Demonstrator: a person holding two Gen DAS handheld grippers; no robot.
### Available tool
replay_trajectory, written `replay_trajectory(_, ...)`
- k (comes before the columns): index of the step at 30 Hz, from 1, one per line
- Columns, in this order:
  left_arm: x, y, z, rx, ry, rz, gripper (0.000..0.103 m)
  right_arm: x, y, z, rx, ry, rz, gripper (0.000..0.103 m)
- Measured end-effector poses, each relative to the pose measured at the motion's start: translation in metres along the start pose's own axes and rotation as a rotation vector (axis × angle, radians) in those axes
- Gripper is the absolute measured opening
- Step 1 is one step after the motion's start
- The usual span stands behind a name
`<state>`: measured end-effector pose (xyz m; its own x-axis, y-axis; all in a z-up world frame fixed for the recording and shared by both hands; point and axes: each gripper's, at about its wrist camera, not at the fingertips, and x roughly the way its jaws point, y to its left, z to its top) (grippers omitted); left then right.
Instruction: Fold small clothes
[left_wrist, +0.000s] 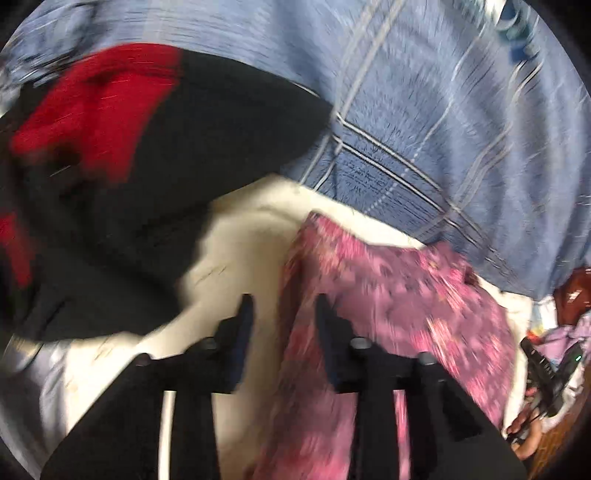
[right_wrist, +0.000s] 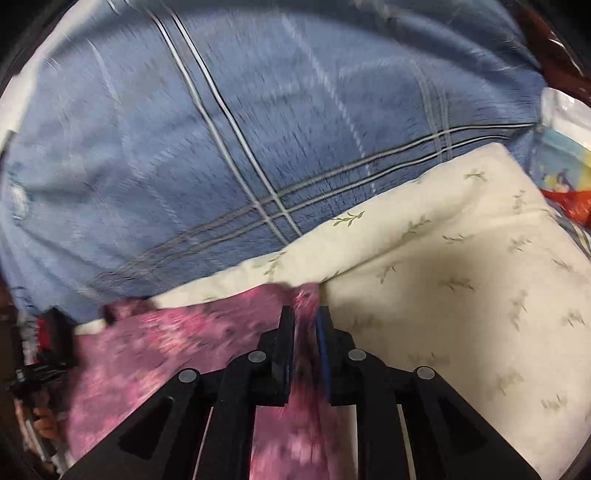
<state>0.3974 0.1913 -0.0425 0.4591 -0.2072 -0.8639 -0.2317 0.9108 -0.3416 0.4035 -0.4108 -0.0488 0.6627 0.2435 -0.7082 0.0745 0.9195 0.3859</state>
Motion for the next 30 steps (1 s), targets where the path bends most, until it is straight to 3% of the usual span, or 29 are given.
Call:
replay_trajectory(5,-0.061,0.032,-0.078,-0.013,0.017,-0.133,0.054,-0.073,-0.025,-0.055,0.085,-0.023,0.134,0.03)
replay_trajectory(7,-0.075,0.035,-0.118,-0.047,0.029,-0.243,0.054,-0.099,-0.033,-0.087,0.132,-0.026,0.182,0.035)
replay_trajectory(10,-0.08,0.037,-0.155,-0.119,0.043,-0.337,0.054,-0.122,-0.049,-0.125,0.222,-0.016,0.233,0.045)
replay_trajectory(11,-0.075,0.036,-0.161,-0.138,0.049,-0.345,0.054,-0.119,-0.051,-0.133,0.242,-0.002,0.238,0.049)
replay_trajectory(15,-0.043,0.034,-0.164,-0.249,0.099,-0.329,0.054,-0.089,-0.05,-0.152,0.344,0.062,0.246,0.049)
replay_trajectory(19,-0.028,0.032,-0.154,-0.353,0.073,-0.354,0.052,-0.075,-0.043,-0.15,0.408,-0.004,0.271,0.049)
replay_trajectory(21,-0.023,0.029,-0.143,-0.391,0.063,-0.374,0.018,-0.066,-0.045,-0.142,0.441,-0.013,0.299,0.034)
replay_trajectory(22,-0.027,0.023,-0.135,-0.382,0.058,-0.357,0.004,-0.064,-0.047,-0.133,0.452,-0.006,0.305,0.005)
replay_trajectory(24,-0.045,0.018,-0.131,-0.364,0.014,-0.367,0.004,-0.078,-0.047,-0.118,0.437,-0.06,0.355,0.006)
replay_trajectory(27,-0.069,0.006,-0.136,-0.27,-0.066,-0.288,0.004,-0.121,-0.036,-0.099,0.301,-0.19,0.345,0.004)
replay_trajectory(29,-0.053,0.006,-0.143,-0.263,-0.042,-0.233,0.004,-0.123,-0.041,-0.1,0.272,-0.182,0.303,0.004)
replay_trajectory(30,-0.035,0.011,-0.146,-0.274,0.007,-0.198,0.005,-0.114,-0.048,-0.104,0.279,-0.153,0.268,0.004)
